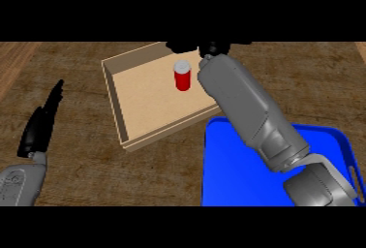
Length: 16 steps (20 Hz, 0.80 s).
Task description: Pick the can from the tray and place it in the cardboard box
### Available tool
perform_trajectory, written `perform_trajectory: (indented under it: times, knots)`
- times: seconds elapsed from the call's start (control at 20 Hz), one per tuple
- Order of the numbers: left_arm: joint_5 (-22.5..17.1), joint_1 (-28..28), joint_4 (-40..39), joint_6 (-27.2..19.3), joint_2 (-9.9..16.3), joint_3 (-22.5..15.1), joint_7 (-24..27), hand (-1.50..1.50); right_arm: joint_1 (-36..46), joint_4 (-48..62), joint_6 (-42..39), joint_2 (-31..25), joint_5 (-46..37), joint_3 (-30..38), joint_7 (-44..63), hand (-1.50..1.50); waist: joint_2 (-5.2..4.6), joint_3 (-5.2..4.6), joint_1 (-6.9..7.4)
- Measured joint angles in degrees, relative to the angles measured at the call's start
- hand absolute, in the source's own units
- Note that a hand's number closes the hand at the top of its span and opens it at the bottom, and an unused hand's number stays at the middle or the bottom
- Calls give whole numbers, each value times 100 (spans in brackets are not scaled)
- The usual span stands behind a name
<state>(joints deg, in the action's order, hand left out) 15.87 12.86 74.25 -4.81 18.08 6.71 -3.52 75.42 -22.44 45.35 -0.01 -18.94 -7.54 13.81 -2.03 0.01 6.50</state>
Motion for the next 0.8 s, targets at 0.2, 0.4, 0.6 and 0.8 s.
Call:
perform_trajectory:
  times: [0.2, 0.4, 0.6, 0.8]
  knots:
    - [-23, -220, 130, 2, 52, 72, 11, 0, -153, -164, 231, 1, 408, 297, -592, -150, 56, 2, -133]
    - [-92, -280, 102, 24, 140, 241, -12, 0, -312, -369, 36, -87, 744, 588, -1027, -150, 119, 1, -356]
    - [-196, -593, 212, 111, 213, 388, 45, 0, -806, -733, -99, -260, 821, 663, -1195, -150, 183, 0, -522]
    - [-192, -746, 241, 46, 191, 474, 63, 0, -1448, -1387, -474, -648, 857, 617, -1162, -150, 225, 0, -660]
